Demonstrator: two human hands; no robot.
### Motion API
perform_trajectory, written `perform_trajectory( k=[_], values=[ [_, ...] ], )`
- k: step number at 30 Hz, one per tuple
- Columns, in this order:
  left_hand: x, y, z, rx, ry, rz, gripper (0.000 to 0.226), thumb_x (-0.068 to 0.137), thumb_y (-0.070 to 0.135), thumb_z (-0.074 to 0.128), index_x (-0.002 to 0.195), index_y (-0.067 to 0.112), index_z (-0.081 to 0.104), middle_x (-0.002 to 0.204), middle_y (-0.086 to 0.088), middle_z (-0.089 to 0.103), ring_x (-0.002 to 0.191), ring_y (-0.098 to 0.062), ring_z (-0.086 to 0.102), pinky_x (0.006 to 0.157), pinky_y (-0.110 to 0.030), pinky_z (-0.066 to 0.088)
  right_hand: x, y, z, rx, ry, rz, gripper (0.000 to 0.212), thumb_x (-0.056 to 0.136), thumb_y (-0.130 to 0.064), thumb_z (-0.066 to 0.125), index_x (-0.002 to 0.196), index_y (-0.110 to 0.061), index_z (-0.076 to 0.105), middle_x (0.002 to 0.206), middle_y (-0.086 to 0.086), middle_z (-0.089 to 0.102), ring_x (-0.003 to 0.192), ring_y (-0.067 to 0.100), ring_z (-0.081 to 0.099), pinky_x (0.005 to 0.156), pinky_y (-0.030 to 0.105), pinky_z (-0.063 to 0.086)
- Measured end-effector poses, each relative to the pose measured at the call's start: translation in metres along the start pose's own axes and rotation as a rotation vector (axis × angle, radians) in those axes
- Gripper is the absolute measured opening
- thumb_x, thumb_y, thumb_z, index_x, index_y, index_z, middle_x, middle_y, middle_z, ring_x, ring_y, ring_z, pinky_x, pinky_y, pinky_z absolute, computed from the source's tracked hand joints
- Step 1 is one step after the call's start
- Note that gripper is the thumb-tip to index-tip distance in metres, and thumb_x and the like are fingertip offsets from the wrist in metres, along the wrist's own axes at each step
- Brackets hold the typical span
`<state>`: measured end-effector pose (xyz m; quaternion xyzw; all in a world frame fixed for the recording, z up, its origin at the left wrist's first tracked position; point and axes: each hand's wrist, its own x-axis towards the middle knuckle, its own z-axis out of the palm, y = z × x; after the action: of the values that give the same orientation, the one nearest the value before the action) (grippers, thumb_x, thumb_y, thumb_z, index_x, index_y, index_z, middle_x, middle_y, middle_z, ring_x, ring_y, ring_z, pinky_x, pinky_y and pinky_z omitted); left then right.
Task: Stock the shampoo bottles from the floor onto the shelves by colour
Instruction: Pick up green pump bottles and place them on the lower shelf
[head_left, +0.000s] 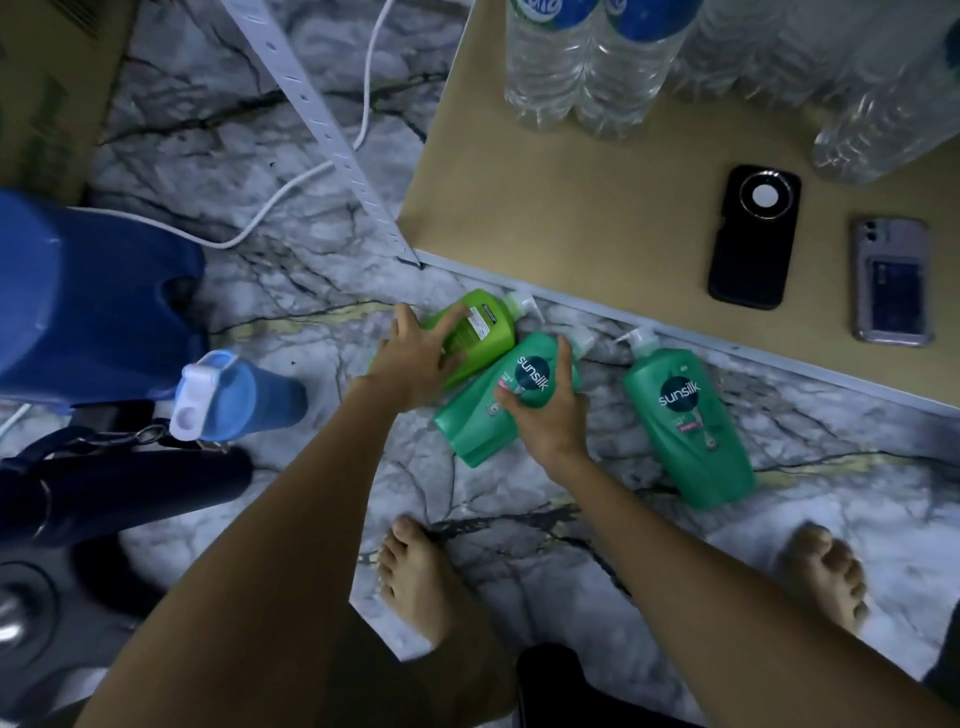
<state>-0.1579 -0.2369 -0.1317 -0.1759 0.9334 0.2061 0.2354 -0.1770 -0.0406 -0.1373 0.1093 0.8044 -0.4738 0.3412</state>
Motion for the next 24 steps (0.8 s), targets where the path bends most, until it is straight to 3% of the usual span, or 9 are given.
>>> perform_trajectory(
  k=[5,8,10,13,15,17,19,21,24],
  values=[
    [-0.024,0.009,0.03,-0.077,0.027,-0.007,0.061,0.102,0.043,0.047,0.157,0.04,0.02,0.124,-0.026,0.034,0.114,-0.045,0.039,0.095,-0.06,0.045,0.005,0.018,-0.03,-0.159,-0.131,-0.056,0.114,0.062,-0.052,0.088,0.143,-0.073,0.011,0.129,0.012,0.06,0.112,0.022,0.064,0.1,0.04,0.054],
    [-0.039,0.021,0.049,-0.225,0.073,-0.014,0.062,0.1,0.049,0.046,0.157,0.034,0.026,0.105,-0.02,0.038,0.102,-0.038,0.042,0.094,-0.054,0.043,-0.006,0.024,-0.052,-0.132,-0.175,-0.075,0.118,0.07,-0.023,0.092,0.154,-0.053,0.015,0.131,-0.004,0.059,0.116,0.014,0.063,0.101,0.035,0.052],
    [-0.044,0.03,0.055,-0.329,0.117,-0.011,0.075,0.091,0.055,0.048,0.158,0.028,0.026,0.097,-0.015,0.035,0.099,-0.035,0.041,0.093,-0.047,0.04,-0.01,0.03,-0.061,-0.081,-0.19,-0.073,0.119,0.071,-0.013,0.091,0.158,-0.041,0.016,0.133,-0.007,0.056,0.117,0.012,0.061,0.103,0.037,0.051],
    [-0.045,0.03,0.061,-0.37,0.011,-0.032,0.098,0.09,0.056,0.061,0.16,0.031,-0.003,0.098,-0.025,0.047,0.099,-0.041,0.051,0.089,-0.045,0.042,-0.013,0.032,-0.069,-0.067,-0.225,-0.076,0.119,0.069,-0.006,0.091,0.159,-0.036,0.02,0.132,-0.004,0.058,0.117,0.014,0.062,0.102,0.042,0.053],
    [-0.045,0.021,0.065,-0.414,-0.108,-0.026,0.114,0.083,0.066,0.065,0.152,0.045,-0.023,0.105,-0.03,0.06,0.097,-0.043,0.06,0.091,-0.049,0.049,-0.012,0.034,-0.073,-0.068,-0.25,-0.072,0.117,0.066,-0.001,0.091,0.157,-0.033,0.025,0.126,-0.005,0.061,0.111,0.013,0.064,0.099,0.043,0.055],
    [-0.05,0.016,0.064,-0.456,-0.173,0.011,0.122,0.073,0.077,0.065,0.145,0.054,-0.032,0.12,-0.025,0.064,0.105,-0.042,0.061,0.095,-0.053,0.05,-0.01,0.033,-0.076,-0.104,-0.284,-0.09,0.115,0.065,-0.001,0.092,0.154,-0.035,0.028,0.123,-0.007,0.062,0.109,0.013,0.066,0.096,0.044,0.057],
    [-0.054,0.017,0.065,-0.458,-0.204,0.046,0.125,0.078,0.066,0.071,0.149,0.045,-0.03,0.134,-0.016,0.059,0.118,-0.041,0.053,0.101,-0.05,0.044,-0.006,0.032,-0.08,-0.144,-0.328,-0.114,0.112,0.066,-0.004,0.092,0.152,-0.037,0.029,0.124,-0.006,0.062,0.11,0.014,0.066,0.095,0.042,0.057],
    [-0.058,0.02,0.07,-0.53,-0.154,0.068,0.122,0.081,0.055,0.076,0.156,0.035,-0.018,0.136,-0.005,0.059,0.121,-0.037,0.053,0.106,-0.05,0.041,-0.005,0.032,-0.082,-0.185,-0.353,-0.143,0.107,0.069,-0.01,0.092,0.151,-0.037,0.029,0.124,-0.007,0.062,0.108,0.013,0.065,0.093,0.039,0.056],
    [-0.064,0.019,0.076,-0.752,-0.12,0.086,0.117,0.074,0.053,0.08,0.155,0.037,-0.001,0.13,0.003,0.063,0.114,-0.025,0.066,0.097,-0.056,0.053,-0.004,0.036,-0.08,-0.172,-0.361,-0.18,0.1,0.074,-0.01,0.088,0.152,-0.032,0.03,0.129,-0.004,0.062,0.104,0.006,0.065,0.089,0.031,0.055]
  ],
)
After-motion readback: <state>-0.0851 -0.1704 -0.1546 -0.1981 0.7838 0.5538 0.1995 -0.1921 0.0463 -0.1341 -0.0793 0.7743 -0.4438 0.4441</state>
